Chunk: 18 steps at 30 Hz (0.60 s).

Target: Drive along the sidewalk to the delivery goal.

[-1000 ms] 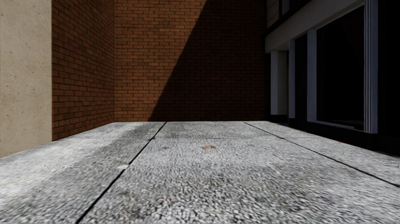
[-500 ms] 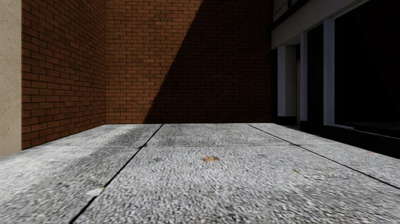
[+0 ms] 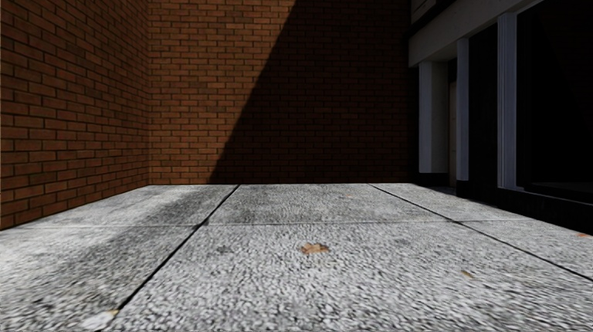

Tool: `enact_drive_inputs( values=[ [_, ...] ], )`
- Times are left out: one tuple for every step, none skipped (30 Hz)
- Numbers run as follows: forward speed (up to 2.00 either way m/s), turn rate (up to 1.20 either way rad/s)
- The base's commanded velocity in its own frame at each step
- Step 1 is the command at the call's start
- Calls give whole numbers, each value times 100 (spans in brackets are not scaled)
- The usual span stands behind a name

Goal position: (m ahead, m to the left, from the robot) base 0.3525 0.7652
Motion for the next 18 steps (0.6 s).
enact_drive_inputs(
  values=[
    [0,0],
    [0,0],
    [0,0],
    [0,0],
    [0,0],
    [0,0],
    [0,0],
    [0,0],
    [0,0],
    [0,0],
    [0,0],
    [0,0],
    [0,0],
    [0,0],
    [0,0],
    [0,0],
    [0,0],
    [0,0]
  ],
)
